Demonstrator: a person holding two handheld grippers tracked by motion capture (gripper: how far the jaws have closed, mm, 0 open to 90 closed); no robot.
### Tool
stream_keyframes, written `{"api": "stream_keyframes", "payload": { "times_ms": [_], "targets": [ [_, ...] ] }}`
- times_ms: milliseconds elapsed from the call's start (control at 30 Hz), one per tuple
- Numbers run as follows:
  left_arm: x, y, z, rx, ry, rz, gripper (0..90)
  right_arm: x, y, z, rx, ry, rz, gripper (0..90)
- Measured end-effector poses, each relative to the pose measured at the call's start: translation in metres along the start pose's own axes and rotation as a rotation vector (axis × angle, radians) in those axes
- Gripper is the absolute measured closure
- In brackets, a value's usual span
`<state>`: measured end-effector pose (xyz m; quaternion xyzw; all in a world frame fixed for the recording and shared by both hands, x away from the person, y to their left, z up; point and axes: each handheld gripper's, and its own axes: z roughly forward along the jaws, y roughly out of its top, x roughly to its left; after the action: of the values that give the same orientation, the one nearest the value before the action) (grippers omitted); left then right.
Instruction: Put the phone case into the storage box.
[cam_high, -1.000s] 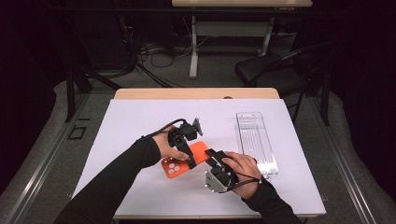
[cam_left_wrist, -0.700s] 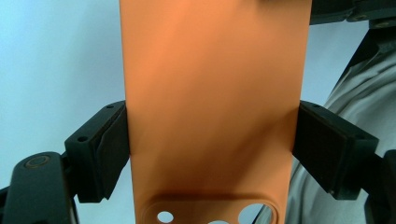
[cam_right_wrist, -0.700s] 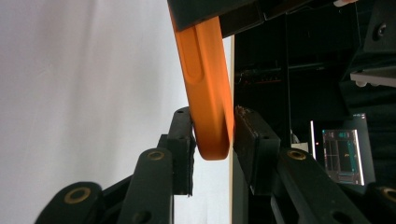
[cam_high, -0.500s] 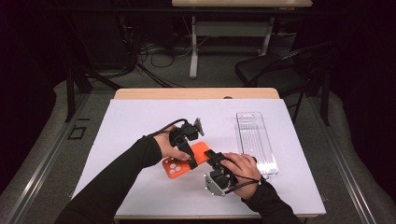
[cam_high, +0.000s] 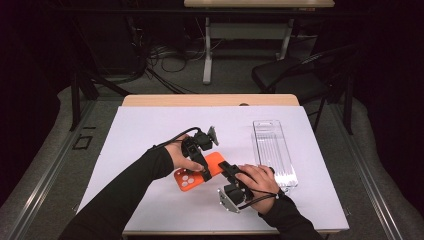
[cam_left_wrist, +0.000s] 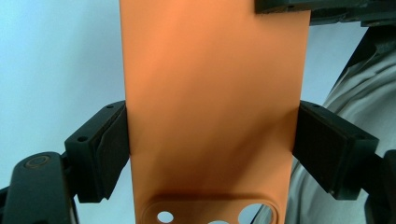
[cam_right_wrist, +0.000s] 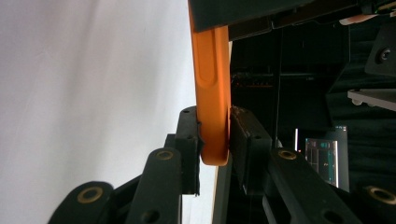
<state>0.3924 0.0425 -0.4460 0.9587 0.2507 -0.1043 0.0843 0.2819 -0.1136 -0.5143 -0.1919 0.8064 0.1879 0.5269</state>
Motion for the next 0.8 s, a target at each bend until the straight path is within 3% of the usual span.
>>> {"api": "stream_keyframes", "payload": {
  "times_ms": [800],
  "targets": [
    [0.0042,-0.0003,0.0013,0.000,-0.039,-0.017,16.3,0.0045,0.0018,-0.0004,0.011,-0.025,-0.067,78.2]
  ]
}}
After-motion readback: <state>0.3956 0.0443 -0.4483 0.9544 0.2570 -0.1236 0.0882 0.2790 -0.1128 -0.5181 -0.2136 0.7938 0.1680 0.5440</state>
